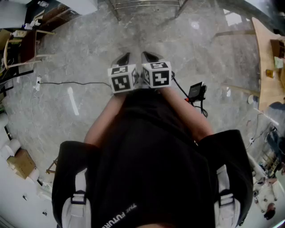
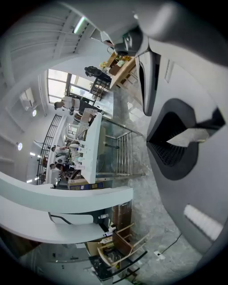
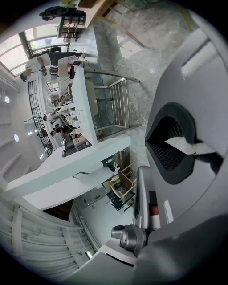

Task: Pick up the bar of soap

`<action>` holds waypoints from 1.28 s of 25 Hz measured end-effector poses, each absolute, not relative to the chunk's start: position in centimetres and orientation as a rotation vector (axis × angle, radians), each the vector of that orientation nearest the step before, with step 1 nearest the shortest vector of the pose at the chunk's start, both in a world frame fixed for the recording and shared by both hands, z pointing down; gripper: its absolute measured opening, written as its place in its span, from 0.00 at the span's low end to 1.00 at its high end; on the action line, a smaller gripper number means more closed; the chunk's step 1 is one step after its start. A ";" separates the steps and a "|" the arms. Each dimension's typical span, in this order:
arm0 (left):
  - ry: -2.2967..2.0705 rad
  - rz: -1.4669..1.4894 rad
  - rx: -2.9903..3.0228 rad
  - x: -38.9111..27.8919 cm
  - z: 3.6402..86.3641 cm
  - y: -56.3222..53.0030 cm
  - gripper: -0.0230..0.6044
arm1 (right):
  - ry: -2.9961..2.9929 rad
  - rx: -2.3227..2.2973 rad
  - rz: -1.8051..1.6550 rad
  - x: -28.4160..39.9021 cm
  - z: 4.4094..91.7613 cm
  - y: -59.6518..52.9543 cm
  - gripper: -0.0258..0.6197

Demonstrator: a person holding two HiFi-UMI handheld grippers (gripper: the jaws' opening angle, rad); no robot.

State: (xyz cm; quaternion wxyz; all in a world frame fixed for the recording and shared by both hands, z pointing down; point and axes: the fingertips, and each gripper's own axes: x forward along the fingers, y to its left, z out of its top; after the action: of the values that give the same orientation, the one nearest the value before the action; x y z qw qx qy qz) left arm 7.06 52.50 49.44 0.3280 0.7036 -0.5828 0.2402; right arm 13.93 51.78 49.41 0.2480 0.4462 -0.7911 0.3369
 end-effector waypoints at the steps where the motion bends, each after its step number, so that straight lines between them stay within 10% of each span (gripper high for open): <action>1: -1.526 0.632 1.843 7.2 49.4 52.2 0.03 | -2.162 1.206 0.915 13.9 49.6 51.7 0.06; 32: -1.562 0.734 1.625 4.4 51.5 51.9 0.03 | -2.139 1.179 0.965 12.9 51.0 49.2 0.06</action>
State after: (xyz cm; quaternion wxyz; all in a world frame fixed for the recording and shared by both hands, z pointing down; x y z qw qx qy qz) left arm 4.39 51.93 51.54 0.3760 0.6351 -0.6107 0.2869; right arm 12.94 49.19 50.95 0.2550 0.4340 -0.7877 0.3553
